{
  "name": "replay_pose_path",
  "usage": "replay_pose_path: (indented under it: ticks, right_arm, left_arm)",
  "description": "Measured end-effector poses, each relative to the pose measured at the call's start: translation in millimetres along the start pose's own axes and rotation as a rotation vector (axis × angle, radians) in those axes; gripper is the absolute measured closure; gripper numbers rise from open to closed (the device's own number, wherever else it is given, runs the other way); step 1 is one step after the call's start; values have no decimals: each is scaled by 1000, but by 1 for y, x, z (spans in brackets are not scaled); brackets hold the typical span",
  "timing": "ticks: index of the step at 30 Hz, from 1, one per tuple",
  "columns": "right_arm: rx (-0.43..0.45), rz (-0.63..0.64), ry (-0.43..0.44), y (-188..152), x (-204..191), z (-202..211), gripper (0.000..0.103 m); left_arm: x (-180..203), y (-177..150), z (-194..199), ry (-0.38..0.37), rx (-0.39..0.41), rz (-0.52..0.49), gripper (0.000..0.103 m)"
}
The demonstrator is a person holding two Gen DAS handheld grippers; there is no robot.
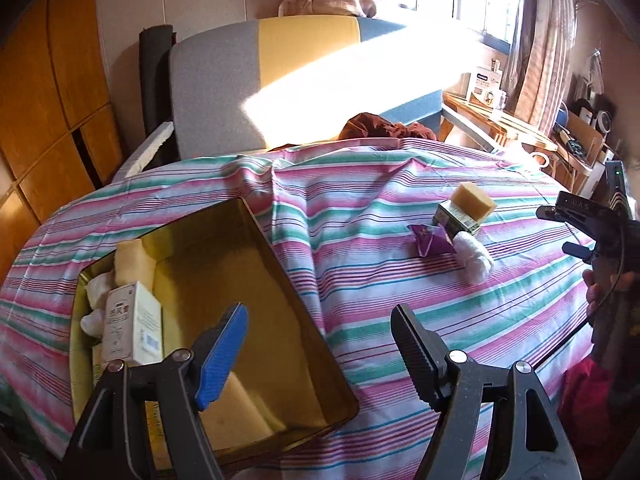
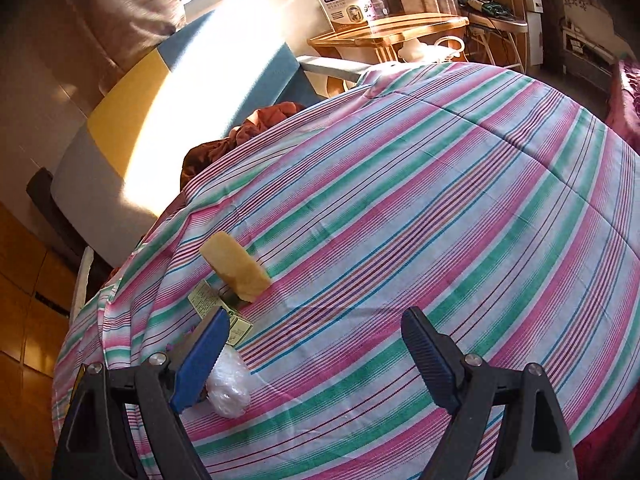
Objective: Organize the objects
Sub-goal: 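Grasp the purple snack packet with the left tool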
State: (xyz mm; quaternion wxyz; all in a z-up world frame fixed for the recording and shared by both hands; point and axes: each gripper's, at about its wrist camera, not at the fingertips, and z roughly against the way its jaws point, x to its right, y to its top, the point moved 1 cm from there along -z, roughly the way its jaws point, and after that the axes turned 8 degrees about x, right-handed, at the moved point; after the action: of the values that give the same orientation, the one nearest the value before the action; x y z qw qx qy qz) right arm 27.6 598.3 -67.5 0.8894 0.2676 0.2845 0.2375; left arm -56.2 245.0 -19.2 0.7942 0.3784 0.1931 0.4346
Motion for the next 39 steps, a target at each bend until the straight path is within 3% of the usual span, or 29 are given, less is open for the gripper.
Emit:
replay_pose_path:
  ticks: [15, 22, 25, 32, 39]
  right_arm:
    - [-61, -31, 83, -2, -6, -5, 14]
    - [-94, -48, 109, -4, -8, -7, 14]
    - [-111, -41, 115, -6, -10, -9, 14]
    - [-146, -47, 139, -8, -12, -12, 14]
    - [-169, -68, 141, -9, -8, -16, 14]
  left_arm:
    - [66, 26, -97, -82, -156, -3, 33]
    - [88, 34, -133, -85, -179, -18, 34]
    - [105, 38, -139, -92, -129, -159, 35]
    - [122, 36, -166, -155, -183, -464, 33]
    - [133, 40, -182, -221, -162, -614, 33]
